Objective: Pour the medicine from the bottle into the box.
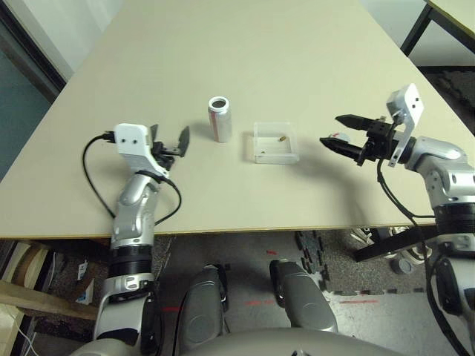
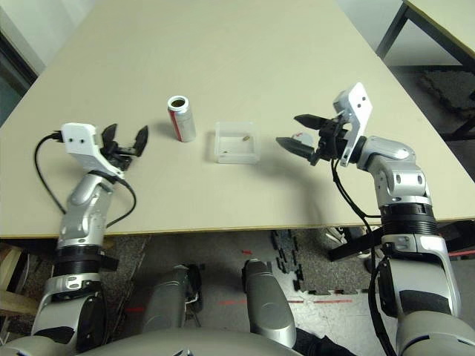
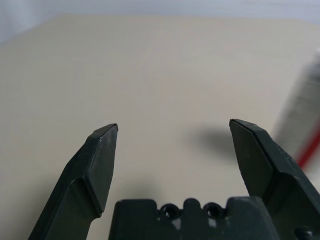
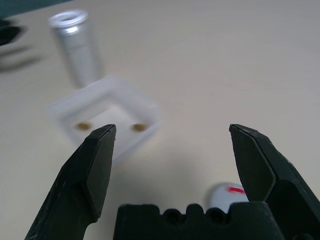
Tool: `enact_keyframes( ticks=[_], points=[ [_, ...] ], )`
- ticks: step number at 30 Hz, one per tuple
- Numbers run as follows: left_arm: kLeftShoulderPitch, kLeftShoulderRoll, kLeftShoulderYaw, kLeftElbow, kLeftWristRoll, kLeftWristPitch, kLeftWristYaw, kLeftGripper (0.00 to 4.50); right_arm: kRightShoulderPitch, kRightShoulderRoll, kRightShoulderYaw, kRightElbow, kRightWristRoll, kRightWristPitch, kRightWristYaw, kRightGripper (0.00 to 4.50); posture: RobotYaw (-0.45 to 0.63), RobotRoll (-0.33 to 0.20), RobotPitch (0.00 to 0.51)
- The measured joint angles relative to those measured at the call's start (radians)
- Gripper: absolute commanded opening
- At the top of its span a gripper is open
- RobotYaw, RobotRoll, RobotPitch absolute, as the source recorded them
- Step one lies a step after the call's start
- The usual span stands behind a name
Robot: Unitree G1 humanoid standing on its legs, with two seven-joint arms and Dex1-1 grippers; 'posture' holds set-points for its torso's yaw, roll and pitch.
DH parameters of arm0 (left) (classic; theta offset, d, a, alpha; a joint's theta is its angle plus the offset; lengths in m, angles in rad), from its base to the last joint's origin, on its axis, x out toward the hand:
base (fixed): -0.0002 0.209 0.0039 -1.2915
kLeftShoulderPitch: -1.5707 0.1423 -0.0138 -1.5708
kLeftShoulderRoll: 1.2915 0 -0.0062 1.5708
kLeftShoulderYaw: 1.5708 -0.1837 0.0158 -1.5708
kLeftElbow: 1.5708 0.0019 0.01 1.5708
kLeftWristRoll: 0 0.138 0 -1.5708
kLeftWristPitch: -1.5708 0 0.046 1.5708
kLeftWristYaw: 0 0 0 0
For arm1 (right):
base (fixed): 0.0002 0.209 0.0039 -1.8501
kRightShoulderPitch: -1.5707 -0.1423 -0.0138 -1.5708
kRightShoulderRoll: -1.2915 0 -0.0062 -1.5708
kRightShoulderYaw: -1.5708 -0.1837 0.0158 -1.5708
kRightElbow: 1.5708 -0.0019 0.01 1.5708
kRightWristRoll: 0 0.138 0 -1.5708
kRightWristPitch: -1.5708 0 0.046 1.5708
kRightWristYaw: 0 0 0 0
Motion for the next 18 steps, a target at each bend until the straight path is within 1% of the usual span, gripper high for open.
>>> enact_keyframes(
  ticks=[3,6,8,12,18],
  points=[
    [-0.019,0.055,0.043,0.033,-0.008,0.007,0.009,4.48,0.019,0.002,-0.045,-0.004,0.013,0.000,-0.056,4.50,-0.25,0.000,0.159],
    [-0.086,0.117,0.090,0.118,-0.020,0.004,0.015,4.48,0.038,0.002,-0.089,-0.004,0.022,0.000,-0.111,4.50,-0.24,0.000,0.159],
    [-0.120,0.149,0.093,0.171,-0.020,-0.012,0.007,4.48,0.041,0.002,-0.108,-0.002,0.023,-0.005,-0.143,4.50,-0.24,0.000,0.158],
    [-0.179,0.189,0.096,0.295,-0.020,-0.043,-0.009,4.48,0.041,0.002,-0.149,0.013,0.022,-0.028,-0.217,4.50,-0.24,0.000,0.156],
    [-0.295,0.281,0.096,0.506,-0.015,-0.121,-0.040,4.48,0.035,-0.004,-0.184,0.115,0.002,-0.092,-0.323,4.50,-0.24,0.000,0.157]
  ],
)
